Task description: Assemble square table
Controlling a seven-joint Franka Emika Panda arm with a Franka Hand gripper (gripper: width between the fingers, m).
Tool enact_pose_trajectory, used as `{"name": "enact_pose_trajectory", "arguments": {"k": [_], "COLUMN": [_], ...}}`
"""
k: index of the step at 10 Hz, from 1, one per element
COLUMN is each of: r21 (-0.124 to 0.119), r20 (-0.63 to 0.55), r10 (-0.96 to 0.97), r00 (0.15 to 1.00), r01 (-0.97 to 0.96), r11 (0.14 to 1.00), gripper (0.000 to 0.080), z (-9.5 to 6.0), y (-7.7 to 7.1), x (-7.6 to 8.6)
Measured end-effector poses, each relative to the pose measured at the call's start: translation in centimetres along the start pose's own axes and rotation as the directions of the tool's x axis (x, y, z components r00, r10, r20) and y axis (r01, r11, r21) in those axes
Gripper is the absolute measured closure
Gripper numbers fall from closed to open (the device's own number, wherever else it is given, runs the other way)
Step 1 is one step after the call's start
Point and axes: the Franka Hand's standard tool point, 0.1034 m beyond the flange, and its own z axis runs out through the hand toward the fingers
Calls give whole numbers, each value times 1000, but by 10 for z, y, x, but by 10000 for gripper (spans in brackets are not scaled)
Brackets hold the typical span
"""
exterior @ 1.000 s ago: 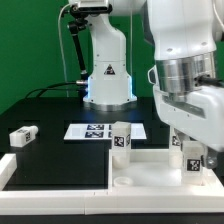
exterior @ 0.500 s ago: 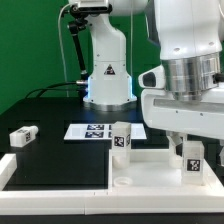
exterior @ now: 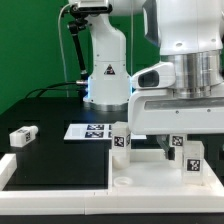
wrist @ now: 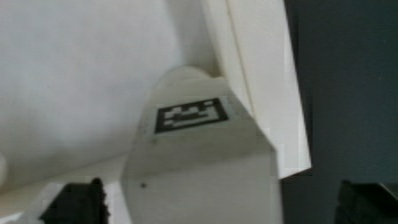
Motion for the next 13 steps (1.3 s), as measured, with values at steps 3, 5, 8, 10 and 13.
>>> {"name": "enact_pose_trajectory", "arguments": {"k": [3, 5, 8, 10, 13], "r21": [2, -5, 0, 5, 10], "r20": [2, 5, 11, 42, 90], "r10": [139, 239, 502, 787, 964], "r00": [990, 971, 865, 616, 251], "r01": [-139, -239, -502, -787, -968], "r11": [990, 971, 865, 616, 252], "gripper": [423, 497, 497, 500, 499], "z": [0, 1, 2, 3, 3], "y": [0, 3, 9, 11, 16], "x": [-1, -1, 0, -2, -3]}}
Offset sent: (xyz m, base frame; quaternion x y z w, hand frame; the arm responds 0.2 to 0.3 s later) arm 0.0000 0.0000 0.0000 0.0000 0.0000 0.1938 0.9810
